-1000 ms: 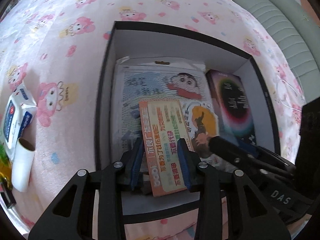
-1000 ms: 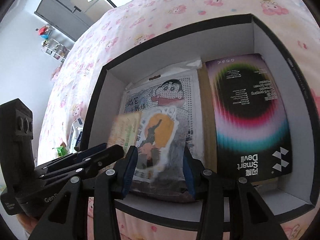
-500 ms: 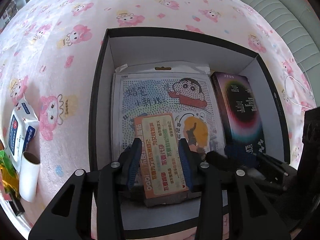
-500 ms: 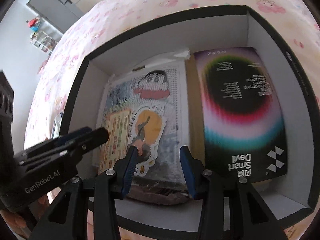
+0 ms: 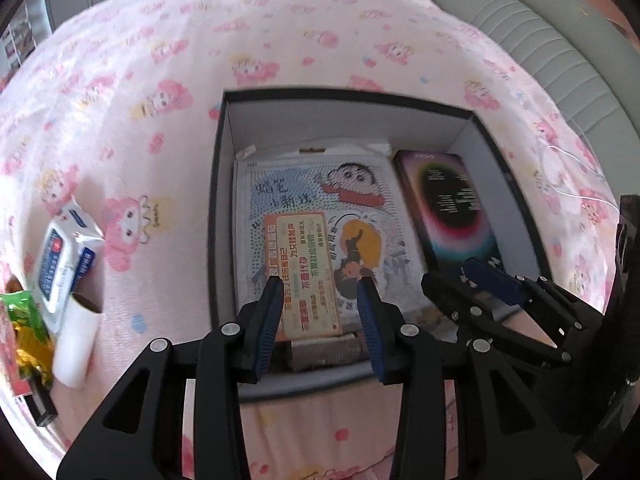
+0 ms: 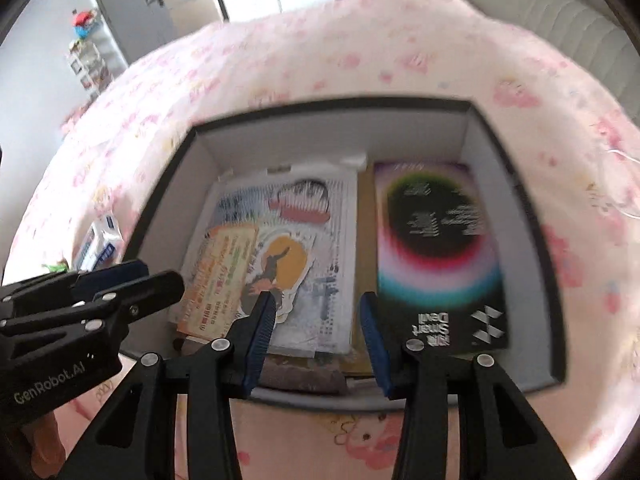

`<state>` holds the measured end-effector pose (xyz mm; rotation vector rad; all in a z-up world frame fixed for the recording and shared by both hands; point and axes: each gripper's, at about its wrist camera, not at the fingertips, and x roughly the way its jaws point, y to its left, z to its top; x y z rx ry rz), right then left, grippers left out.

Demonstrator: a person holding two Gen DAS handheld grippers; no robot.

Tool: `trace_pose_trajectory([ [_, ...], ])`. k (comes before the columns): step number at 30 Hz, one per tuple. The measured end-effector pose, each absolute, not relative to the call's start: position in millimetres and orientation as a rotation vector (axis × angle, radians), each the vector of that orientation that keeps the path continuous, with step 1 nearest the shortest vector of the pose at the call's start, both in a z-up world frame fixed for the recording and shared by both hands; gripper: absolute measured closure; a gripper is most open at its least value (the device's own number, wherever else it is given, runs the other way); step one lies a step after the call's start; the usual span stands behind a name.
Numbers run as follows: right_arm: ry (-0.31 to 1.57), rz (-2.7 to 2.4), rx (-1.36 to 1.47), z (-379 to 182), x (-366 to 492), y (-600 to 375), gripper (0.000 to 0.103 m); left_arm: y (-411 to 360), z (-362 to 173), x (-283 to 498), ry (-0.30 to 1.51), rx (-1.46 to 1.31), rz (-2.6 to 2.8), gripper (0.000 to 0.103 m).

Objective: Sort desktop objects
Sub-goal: 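Open both tools and withdraw them from the DAPHNE box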

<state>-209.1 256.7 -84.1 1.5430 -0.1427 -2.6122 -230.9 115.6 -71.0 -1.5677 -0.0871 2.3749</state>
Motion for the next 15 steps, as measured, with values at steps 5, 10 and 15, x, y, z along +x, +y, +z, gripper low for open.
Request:
trace_pose_trajectory([
  [5,-0.2,-2.634,1.44,-67,-174,254,0.063,113,-40,-198,-0.036,-1.463,2.408,0.064],
  [10,-0.214,-2.61,1.406,-47,-148,238,0.063,102,-15,-165,-0.041,-1.378,2.421,0.062],
  [15,-0.143,-2.614,1.344,-27,-124,214,0.063,73,3,-128,-0.094,-1.305,2.455,0.058],
])
